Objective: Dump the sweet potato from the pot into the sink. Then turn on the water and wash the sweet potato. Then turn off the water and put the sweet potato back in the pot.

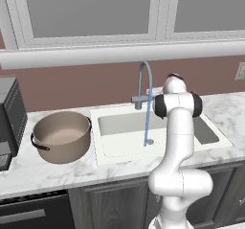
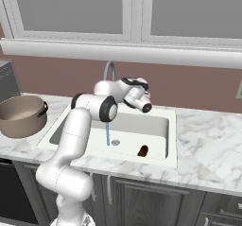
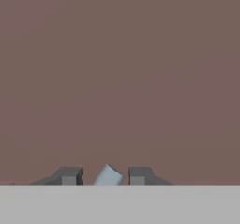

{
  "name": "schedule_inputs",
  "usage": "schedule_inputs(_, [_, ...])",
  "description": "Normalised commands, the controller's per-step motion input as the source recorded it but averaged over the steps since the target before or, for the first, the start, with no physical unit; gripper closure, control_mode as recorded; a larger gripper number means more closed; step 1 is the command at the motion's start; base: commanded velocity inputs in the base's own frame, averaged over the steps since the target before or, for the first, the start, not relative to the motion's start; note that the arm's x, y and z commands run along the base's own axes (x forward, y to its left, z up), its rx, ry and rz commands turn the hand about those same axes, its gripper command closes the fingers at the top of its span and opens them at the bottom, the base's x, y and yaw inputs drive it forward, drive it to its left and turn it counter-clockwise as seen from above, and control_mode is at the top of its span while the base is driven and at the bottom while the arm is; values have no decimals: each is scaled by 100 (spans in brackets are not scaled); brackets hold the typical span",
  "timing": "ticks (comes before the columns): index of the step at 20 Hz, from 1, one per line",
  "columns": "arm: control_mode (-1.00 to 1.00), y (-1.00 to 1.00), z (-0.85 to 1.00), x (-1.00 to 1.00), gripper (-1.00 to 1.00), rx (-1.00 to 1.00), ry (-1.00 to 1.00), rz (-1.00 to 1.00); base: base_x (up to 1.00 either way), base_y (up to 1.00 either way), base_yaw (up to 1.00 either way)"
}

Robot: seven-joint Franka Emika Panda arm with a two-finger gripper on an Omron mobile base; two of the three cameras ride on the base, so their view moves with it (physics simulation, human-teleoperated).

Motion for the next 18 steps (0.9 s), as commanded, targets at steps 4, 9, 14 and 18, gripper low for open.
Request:
schedule_inputs(4, [-100, 65, 31, 14, 100, -8, -14, 28, 0, 0, 0])
schedule_inputs(9, [-100, 71, 32, 10, 100, -10, -17, 27, 0, 0, 0])
schedule_inputs(14, [-100, 69, 34, 12, 100, -11, -18, 26, 0, 0, 0])
schedule_inputs(18, [-100, 60, 30, 14, 100, -11, -20, 26, 0, 0, 0])
